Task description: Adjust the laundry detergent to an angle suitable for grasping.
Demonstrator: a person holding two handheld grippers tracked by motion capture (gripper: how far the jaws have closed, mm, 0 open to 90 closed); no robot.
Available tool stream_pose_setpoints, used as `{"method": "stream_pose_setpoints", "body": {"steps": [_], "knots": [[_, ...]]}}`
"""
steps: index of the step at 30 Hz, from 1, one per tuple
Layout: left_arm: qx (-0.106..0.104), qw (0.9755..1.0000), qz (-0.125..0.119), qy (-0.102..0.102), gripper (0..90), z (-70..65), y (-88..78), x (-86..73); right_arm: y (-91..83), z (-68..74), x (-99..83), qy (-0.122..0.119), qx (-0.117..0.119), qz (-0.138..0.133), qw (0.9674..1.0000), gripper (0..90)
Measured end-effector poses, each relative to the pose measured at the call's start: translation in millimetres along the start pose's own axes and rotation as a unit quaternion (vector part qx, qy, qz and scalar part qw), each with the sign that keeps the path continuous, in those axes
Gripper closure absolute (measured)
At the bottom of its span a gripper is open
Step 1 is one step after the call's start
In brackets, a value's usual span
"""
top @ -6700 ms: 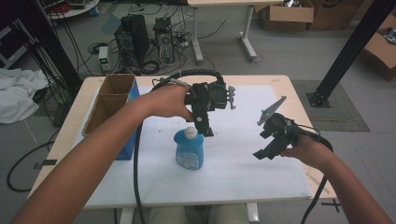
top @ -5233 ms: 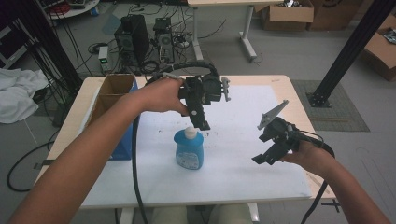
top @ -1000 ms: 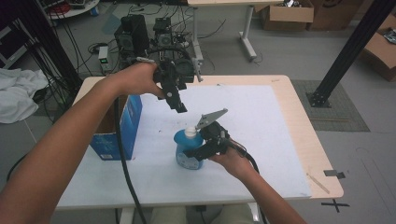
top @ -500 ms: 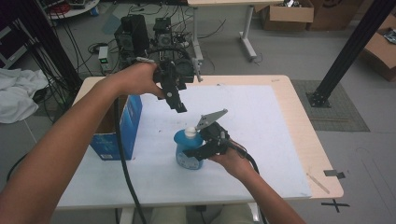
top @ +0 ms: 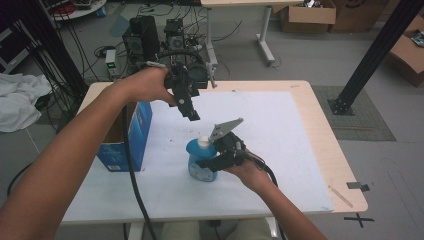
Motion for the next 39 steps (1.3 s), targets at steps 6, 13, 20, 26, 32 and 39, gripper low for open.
{"method": "stream_pose_setpoints", "body": {"steps": [6,13,20,26,32,39], "knots": [[0.002,1.0,-0.002,-0.002,21.8,0.8,0.8,-0.2,-0.7,2.2,3.6,-0.029,-0.005,0.01,0.9995,43.1],[0.005,1.0,-0.002,-0.006,21.8,1.5,-0.4,-2.1,-0.8,1.7,4.9,-0.046,0.003,0.014,0.9988,44.3],[0.009,0.9999,-0.004,-0.01,21.8,1.8,-2.2,-3.2,-1.6,-0.1,9.0,-0.058,0.014,0.031,0.9977,44.4],[0.01,0.9998,0.001,-0.015,21.8,2.2,-2.7,-6.1,-8.7,-2.5,12.5,-0.076,0.034,0.035,0.9959,44.4],[0.013,0.9997,0.0,-0.019,21.7,2.4,-3.2,-6.2,-11.8,-5.2,13.6,-0.094,0.067,0.032,0.9929,44.4],[0.015,0.9996,0.005,-0.022,21.7,2.5,-2.8,-6.9,-16.1,-11.4,14.4,-0.115,0.099,0.028,0.9881,44.3]]}}
Point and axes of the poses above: each handheld gripper's, and its own axes: y roughly forward along the jaws, x roughly out of its top, z roughly to its left, the point moved 2 cm from there along y, roughly forward along the jaws, and after that the axes turned 8 degrees about -z, right-handed, at the moved point
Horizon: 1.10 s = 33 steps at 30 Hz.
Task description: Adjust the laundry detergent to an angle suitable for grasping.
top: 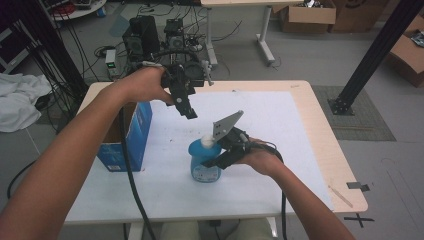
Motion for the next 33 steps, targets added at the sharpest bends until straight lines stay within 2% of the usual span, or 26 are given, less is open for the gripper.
{"method": "stream_pose_setpoints", "body": {"steps": [7,8,20,33], "knots": [[0.0,1.0,0.001,-0.002,21.6,0.0,0.7,0.5,-5.5,-7.5,-1.8,-0.014,0.021,0.005,0.9997,44.4],[0.0,1.0,0.001,-0.001,21.7,0.0,0.7,0.5,-7.3,-8.8,-1.8,-0.022,0.025,0.007,0.9994,44.3],[0.002,1.0,0.005,-0.005,21.7,-0.1,1.6,0.1,-4.2,-12.9,-4.5,-0.044,0.035,0.005,0.9984,44.3],[0.002,1.0,0.006,-0.004,21.7,0.7,3.1,-0.4,3.4,-13.0,-10.5,-0.04,0.041,0.006,0.9983,44.2]]}}
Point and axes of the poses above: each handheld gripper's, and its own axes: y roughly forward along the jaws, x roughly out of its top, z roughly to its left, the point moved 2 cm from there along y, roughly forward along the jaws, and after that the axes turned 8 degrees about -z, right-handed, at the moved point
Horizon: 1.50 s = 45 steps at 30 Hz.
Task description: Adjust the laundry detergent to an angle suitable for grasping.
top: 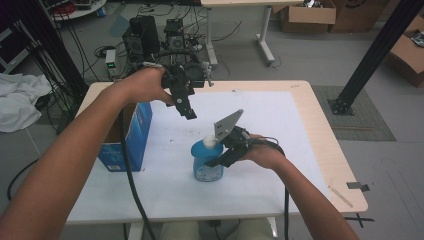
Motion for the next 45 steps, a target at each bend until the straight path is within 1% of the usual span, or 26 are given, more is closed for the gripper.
{"method": "stream_pose_setpoints", "body": {"steps": [4,8,12,17,18,26,36,45], "knots": [[-0.002,1.0,0.003,0.001,21.8,-0.9,1.2,0.4,-0.1,0.0,-2.2,0.001,-0.001,-0.004,1.0,44.0],[-0.002,1.0,0.002,0.0,21.7,-1.0,1.5,1.3,-0.2,0.4,-2.0,-0.002,0.001,-0.001,1.0,43.6],[-0.002,1.0,0.006,0.002,21.7,-1.8,2.2,2.8,-0.5,1.0,-2.0,0.0,0.0,0.001,1.0,43.3],[-0.002,1.0,0.004,0.005,21.7,-2.3,1.7,4.0,-0.4,0.9,-1.8,0.002,0.0,0.002,1.0,43.0],[-0.001,1.0,0.003,0.002,21.7,-2.6,1.8,3.7,-0.4,0.9,-1.8,0.002,0.0,0.002,1.0,43.0],[-0.001,1.0,0.002,0.002,21.7,-2.0,1.5,1.3,-0.3,0.7,-1.4,0.007,0.0,0.001,1.0,42.6],[-0.003,1.0,0.005,0.0,21.7,-2.0,3.7,-0.9,-0.7,0.2,-2.8,0.016,0.001,-0.005,0.9999,42.0],[-0.003,1.0,0.005,0.0,21.7,-2.2,4.1,-0.6,0.2,-0.6,-3.2,0.02,0.001,-0.005,0.9998,37.0]]}}
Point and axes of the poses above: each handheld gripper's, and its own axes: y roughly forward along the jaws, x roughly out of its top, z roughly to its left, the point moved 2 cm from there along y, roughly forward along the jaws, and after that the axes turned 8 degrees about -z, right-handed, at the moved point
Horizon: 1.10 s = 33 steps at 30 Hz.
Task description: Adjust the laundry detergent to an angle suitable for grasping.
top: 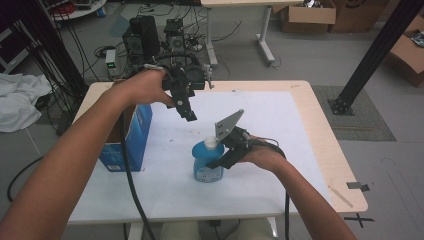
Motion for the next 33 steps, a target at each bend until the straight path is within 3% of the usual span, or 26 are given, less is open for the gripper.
{"method": "stream_pose_setpoints", "body": {"steps": [33], "knots": [[-0.001,1.0,0.0,-0.003,21.8,0.9,0.7,-2.5,-1.0,-3.9,-2.3,0.028,-0.016,-0.002,0.9995,21.9]]}}
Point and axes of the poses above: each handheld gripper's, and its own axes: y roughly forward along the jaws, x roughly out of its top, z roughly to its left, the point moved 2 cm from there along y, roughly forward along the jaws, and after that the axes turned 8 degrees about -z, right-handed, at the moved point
